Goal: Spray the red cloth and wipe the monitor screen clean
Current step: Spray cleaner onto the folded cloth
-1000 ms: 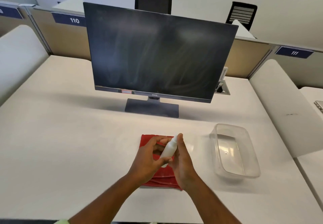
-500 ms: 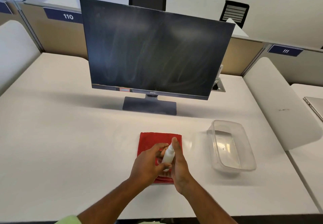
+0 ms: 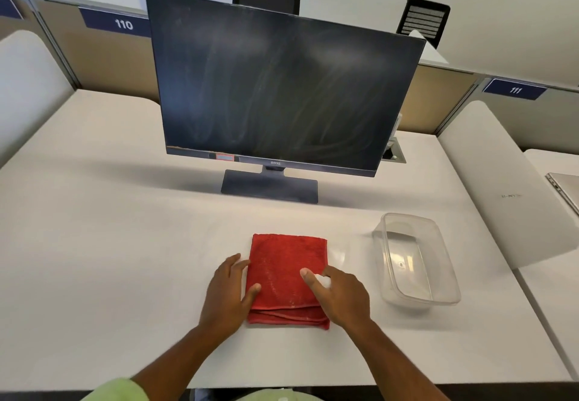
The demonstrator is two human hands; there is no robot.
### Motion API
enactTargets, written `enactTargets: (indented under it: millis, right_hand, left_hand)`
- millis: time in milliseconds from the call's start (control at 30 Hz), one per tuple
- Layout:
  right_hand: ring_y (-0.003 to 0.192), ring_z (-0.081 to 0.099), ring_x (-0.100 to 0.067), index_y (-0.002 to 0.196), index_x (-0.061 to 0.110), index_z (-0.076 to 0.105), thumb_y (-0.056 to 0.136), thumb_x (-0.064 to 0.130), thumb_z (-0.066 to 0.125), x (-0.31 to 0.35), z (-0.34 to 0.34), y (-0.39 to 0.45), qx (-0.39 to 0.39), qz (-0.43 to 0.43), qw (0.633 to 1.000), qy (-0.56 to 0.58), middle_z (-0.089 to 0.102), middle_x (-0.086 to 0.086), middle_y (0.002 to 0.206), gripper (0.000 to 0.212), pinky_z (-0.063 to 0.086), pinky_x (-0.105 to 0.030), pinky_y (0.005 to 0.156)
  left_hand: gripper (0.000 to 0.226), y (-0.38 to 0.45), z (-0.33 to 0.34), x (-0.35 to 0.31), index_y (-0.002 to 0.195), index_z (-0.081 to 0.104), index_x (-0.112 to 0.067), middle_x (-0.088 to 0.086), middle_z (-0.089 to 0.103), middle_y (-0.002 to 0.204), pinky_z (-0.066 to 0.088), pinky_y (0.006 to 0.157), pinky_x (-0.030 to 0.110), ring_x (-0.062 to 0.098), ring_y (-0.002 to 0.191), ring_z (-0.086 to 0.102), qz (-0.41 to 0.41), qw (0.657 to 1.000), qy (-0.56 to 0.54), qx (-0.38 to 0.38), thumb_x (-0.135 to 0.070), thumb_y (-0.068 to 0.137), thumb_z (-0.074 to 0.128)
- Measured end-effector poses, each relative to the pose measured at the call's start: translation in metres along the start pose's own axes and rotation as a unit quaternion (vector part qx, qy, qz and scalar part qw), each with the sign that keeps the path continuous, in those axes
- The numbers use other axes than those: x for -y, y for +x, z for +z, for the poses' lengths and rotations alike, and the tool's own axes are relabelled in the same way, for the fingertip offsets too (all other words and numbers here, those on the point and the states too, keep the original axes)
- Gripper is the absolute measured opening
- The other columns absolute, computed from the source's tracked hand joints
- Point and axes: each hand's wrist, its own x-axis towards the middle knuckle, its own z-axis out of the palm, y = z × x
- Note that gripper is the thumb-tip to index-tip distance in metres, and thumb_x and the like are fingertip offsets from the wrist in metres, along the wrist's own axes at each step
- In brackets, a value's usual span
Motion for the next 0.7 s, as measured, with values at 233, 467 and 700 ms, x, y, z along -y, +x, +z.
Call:
enactTargets:
  millis: [233, 467, 700]
  right_hand:
    - [0.054, 0.054, -0.011, 0.054, 0.023, 0.04, 0.072, 0.107, 0.017, 0.006, 0.013, 0.014, 0.021, 0.06, 0.995, 0.083, 0.054, 0.006, 0.052, 0.089, 0.04, -0.031, 0.058]
    - [0.061, 0.061, -0.016, 0.055, 0.024, 0.047, 0.076, 0.098, 0.023, 0.009, 0.02, 0.024, 0.061, 0.101, 0.989, 0.089, 0.06, 0.006, 0.06, 0.081, 0.043, -0.033, 0.061]
    - [0.06, 0.062, -0.016, 0.058, 0.019, 0.05, 0.073, 0.106, 0.018, 0.008, 0.02, 0.021, 0.06, 0.104, 0.988, 0.097, 0.062, 0.004, 0.059, 0.094, 0.044, -0.032, 0.061]
  left_hand:
    - [0.08, -0.003, 0.003, 0.029, 0.165, 0.004, -0.026, -0.011, -0.009, 0.171, -0.011, 0.127, 0.033, 0.009, 0.155, -0.02, 0.095, 0.983, 0.145, 0.065, -0.071, 0.098, 0.014]
    - [0.076, -0.005, 0.004, 0.028, 0.162, -0.013, -0.025, -0.01, -0.016, 0.17, -0.009, 0.127, 0.039, 0.009, 0.154, -0.024, 0.112, 0.97, 0.2, 0.075, -0.066, 0.1, 0.003]
    - [0.077, -0.005, 0.004, 0.028, 0.163, -0.009, -0.024, -0.01, -0.013, 0.17, -0.007, 0.127, 0.04, 0.011, 0.155, -0.021, 0.115, 0.97, 0.199, 0.075, -0.066, 0.099, 0.001]
